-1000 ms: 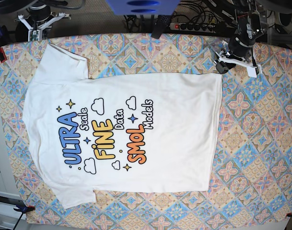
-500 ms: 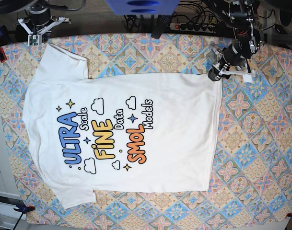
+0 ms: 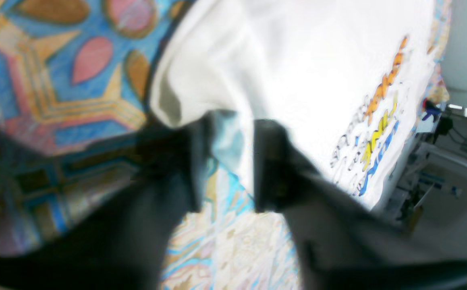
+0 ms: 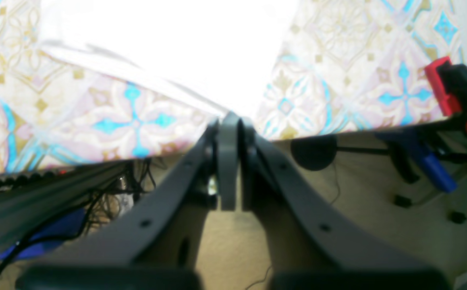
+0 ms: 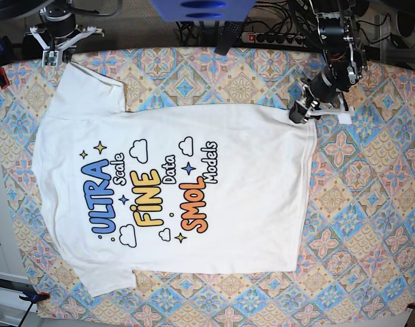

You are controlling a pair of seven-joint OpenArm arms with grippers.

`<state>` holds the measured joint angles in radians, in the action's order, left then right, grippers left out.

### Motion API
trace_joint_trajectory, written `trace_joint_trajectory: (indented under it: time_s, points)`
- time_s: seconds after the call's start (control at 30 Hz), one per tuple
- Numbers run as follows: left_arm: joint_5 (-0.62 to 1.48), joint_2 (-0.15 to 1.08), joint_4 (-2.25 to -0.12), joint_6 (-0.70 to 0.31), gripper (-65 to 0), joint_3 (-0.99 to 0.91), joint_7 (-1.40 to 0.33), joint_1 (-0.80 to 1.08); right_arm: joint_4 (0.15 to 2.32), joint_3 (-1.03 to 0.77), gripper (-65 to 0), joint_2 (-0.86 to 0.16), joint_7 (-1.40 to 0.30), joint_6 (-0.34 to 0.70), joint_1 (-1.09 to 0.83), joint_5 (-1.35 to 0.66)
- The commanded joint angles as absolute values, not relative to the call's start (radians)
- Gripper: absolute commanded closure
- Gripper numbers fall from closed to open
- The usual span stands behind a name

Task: Fold the T-shirt properly
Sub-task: 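Lower both grippers to the sleeve and hem corner of the shirt's side edge, then grasp the side edge with both grippers and drag it toward the arm mounts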

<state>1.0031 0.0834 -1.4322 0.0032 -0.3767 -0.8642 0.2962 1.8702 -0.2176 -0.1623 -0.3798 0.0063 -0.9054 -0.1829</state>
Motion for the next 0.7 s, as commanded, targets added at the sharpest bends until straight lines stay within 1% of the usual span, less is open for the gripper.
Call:
trace_joint_trajectory:
  time_s: [0.0,0.03,0.13,0.3,0.47,0.57,0.67]
  points:
    - [1.006,0.085,-1.442,0.004,-2.9,-0.375,-0.878,0.297,1.883,-0.229,0.0,-0.17,-0.355,0.002,-0.897,-0.194]
    - [1.006,0.085,-1.442,0.004,0.0,-0.375,-0.878,0.302,1.88,-0.231,0.0,-0.17,-0.355,0.002,-0.883,-0.22]
    - [1.006,0.087,-1.442,0.004,0.0,-0.38,-0.878,0.317,1.876,-0.231,-1.8,-0.173,-0.372,0.002,-0.84,-0.321]
    - [1.006,0.09,-1.442,0.004,0.0,-0.383,-0.878,0.335,1.874,-0.297,-12.6,-0.176,-0.512,0.002,-0.776,-0.464]
    - [1.0,0.108,-1.498,0.004,0.0,-0.383,-0.874,0.369,1.873,-0.357,-21.2,-0.176,-0.601,0.002,-0.743,-0.487]
    - [1.001,0.113,-1.549,0.004,0.0,-0.383,-0.872,0.39,1.854,-0.381,-24.5,-0.176,-0.647,0.002,-0.736,-0.487]
    - [1.004,0.127,-1.572,0.004,0.0,-0.383,-0.877,0.394,1.822,-0.392,-26.7,-0.176,-0.673,0.004,-0.668,-0.489]
